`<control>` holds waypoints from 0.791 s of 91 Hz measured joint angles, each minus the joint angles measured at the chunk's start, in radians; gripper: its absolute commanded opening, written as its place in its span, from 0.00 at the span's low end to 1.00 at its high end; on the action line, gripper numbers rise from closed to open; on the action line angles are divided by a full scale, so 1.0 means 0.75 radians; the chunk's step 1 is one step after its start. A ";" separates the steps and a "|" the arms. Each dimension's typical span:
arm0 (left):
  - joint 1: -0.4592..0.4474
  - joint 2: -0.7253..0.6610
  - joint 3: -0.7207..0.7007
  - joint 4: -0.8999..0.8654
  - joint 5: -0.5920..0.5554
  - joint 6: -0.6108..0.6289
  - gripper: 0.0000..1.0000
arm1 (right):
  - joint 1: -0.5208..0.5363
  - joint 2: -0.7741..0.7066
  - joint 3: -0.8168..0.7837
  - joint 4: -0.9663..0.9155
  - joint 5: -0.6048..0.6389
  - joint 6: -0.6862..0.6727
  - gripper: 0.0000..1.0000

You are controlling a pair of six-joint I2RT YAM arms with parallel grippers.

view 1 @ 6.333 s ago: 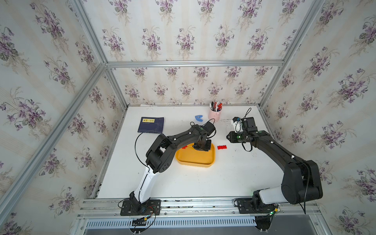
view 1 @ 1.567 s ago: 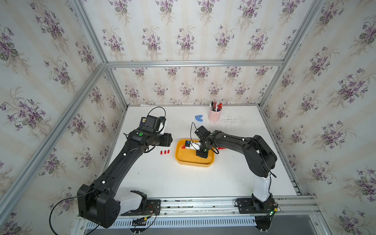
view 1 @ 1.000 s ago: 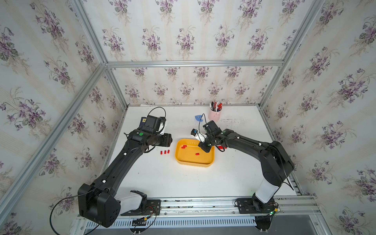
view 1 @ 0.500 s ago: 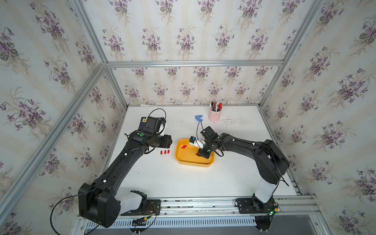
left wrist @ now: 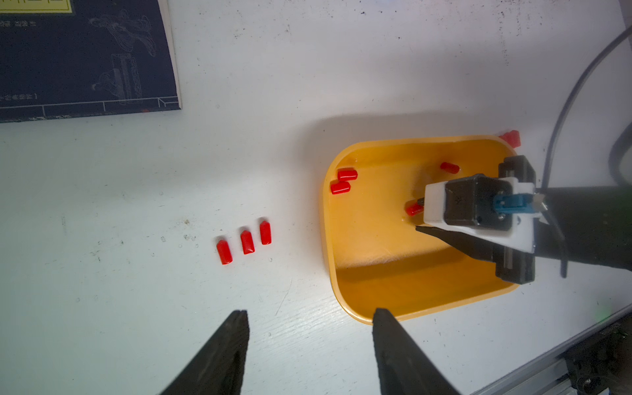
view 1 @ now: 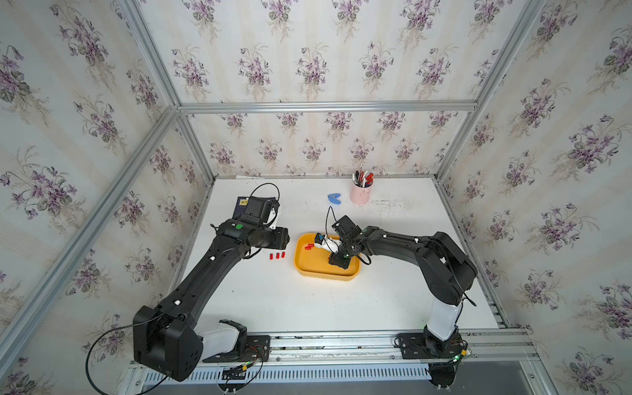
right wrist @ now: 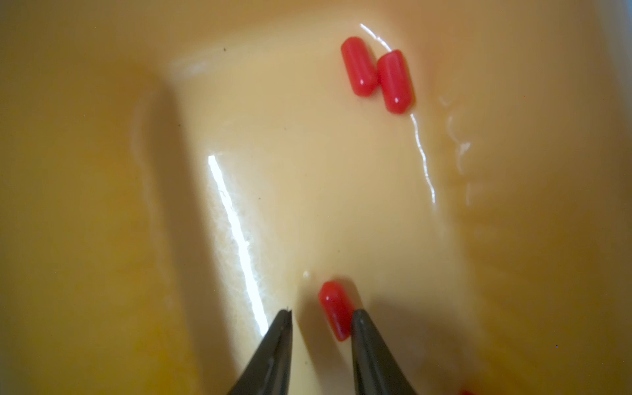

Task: Take the screw protection sleeves out of the storage box
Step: Pick up the screw protection sleeve from the storage box.

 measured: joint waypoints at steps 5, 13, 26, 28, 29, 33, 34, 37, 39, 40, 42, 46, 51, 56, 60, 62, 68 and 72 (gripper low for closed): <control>0.000 0.000 -0.002 0.002 0.000 0.000 0.62 | 0.003 0.008 0.003 0.006 0.006 -0.002 0.32; 0.000 0.000 -0.006 0.001 0.000 0.000 0.62 | 0.004 0.017 0.003 0.008 0.008 -0.002 0.31; 0.000 -0.001 -0.009 0.001 -0.001 0.001 0.62 | 0.010 0.025 -0.011 0.020 0.005 -0.007 0.29; 0.000 -0.001 -0.009 0.001 -0.001 0.001 0.62 | 0.010 0.025 -0.014 0.026 0.005 -0.007 0.28; 0.000 -0.001 -0.009 0.001 -0.001 0.001 0.62 | 0.011 0.025 -0.016 0.029 0.005 -0.007 0.28; 0.000 -0.001 -0.009 0.001 -0.001 0.001 0.62 | 0.013 0.026 -0.020 0.037 0.005 -0.008 0.28; 0.000 -0.001 -0.009 0.001 -0.001 0.001 0.62 | 0.013 0.026 -0.020 0.039 0.005 -0.008 0.27; 0.000 -0.001 -0.009 0.001 -0.001 0.002 0.62 | 0.013 0.026 -0.021 0.042 0.005 -0.008 0.27; 0.000 -0.001 -0.009 0.001 -0.001 0.002 0.62 | 0.014 0.026 -0.022 0.044 0.005 -0.008 0.26; 0.000 -0.001 -0.009 0.001 -0.001 0.003 0.62 | 0.014 0.026 -0.022 0.045 0.005 -0.008 0.26; 0.000 -0.001 -0.009 0.001 -0.001 0.005 0.62 | 0.014 0.026 -0.022 0.048 0.006 -0.008 0.25; 0.000 -0.001 -0.009 0.001 -0.001 0.006 0.62 | 0.015 0.026 -0.022 0.052 0.007 -0.008 0.23; 0.000 -0.001 -0.009 0.001 -0.001 0.008 0.62 | 0.018 0.026 -0.022 0.062 0.012 -0.007 0.20; 0.001 -0.001 -0.007 0.000 -0.002 0.009 0.62 | 0.019 0.027 -0.022 0.072 0.020 -0.007 0.16; 0.003 -0.001 -0.006 0.001 -0.002 0.009 0.62 | 0.021 0.027 -0.022 0.079 0.037 -0.006 0.15; 0.003 -0.001 -0.006 0.000 -0.002 0.009 0.62 | 0.021 0.027 -0.021 0.082 0.041 -0.006 0.15; 0.003 -0.001 -0.004 0.000 -0.002 0.009 0.62 | 0.022 0.022 -0.021 0.097 0.056 -0.001 0.15; 0.003 -0.001 -0.004 0.000 -0.002 0.010 0.62 | 0.022 0.011 -0.023 0.098 0.085 0.005 0.14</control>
